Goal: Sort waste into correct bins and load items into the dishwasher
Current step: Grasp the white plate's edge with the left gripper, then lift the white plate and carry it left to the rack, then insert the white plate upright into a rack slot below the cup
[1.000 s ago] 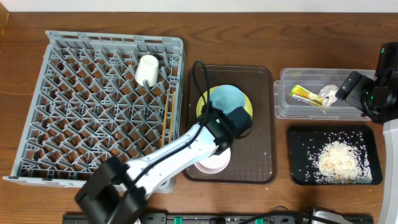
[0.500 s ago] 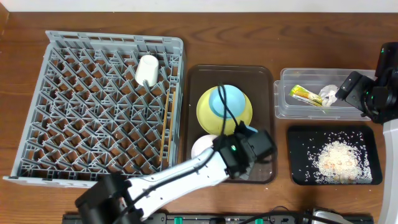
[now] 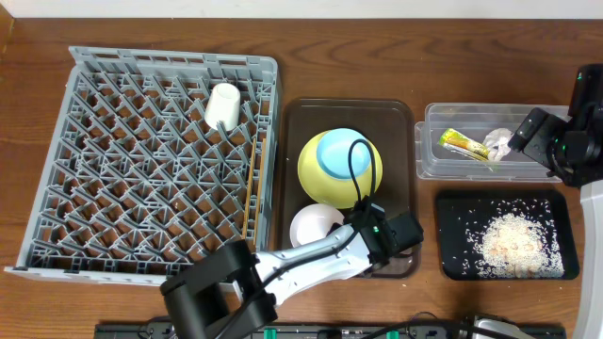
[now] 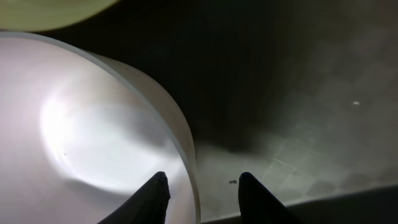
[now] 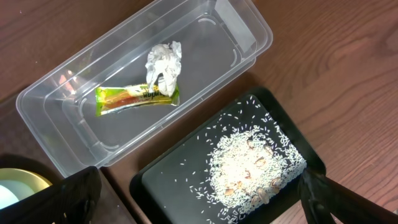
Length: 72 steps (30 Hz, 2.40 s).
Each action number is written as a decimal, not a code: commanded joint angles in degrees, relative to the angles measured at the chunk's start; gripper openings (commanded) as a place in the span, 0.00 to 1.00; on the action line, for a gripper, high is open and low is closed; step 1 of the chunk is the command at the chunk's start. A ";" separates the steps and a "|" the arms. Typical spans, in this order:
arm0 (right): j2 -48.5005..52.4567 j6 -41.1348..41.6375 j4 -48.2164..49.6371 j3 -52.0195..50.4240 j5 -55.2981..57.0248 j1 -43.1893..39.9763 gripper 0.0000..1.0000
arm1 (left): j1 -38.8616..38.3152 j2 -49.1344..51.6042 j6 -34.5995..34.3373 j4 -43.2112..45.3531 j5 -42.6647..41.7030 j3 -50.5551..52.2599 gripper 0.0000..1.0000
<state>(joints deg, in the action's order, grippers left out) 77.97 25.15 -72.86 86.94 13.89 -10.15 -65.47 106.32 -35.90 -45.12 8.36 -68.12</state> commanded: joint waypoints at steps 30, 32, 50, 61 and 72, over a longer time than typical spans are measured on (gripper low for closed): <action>-0.07 -0.39 -0.09 0.33 0.42 -0.31 0.99 | 28.22 -24.17 14.23 -4.13 -38.86 -10.51 0.08; -0.07 -0.39 -0.07 0.33 0.42 -0.31 0.99 | 34.62 -24.33 16.72 -4.13 -46.73 -10.49 0.07; -0.07 -0.39 -0.09 0.33 0.42 -0.31 0.99 | 68.26 -11.87 29.94 -5.35 -83.84 -8.74 0.08; -0.07 -0.39 -0.09 0.33 0.42 -0.31 0.99 | 73.68 -0.92 34.71 -7.06 -85.72 -8.68 0.08; -0.07 -0.39 -0.07 0.33 0.42 -0.28 0.99 | 77.09 1.29 36.30 -8.83 -83.17 -8.66 0.08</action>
<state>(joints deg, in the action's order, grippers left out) 77.97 25.15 -72.86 86.94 13.89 -10.15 11.07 105.67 -1.19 -53.63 -80.14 -77.28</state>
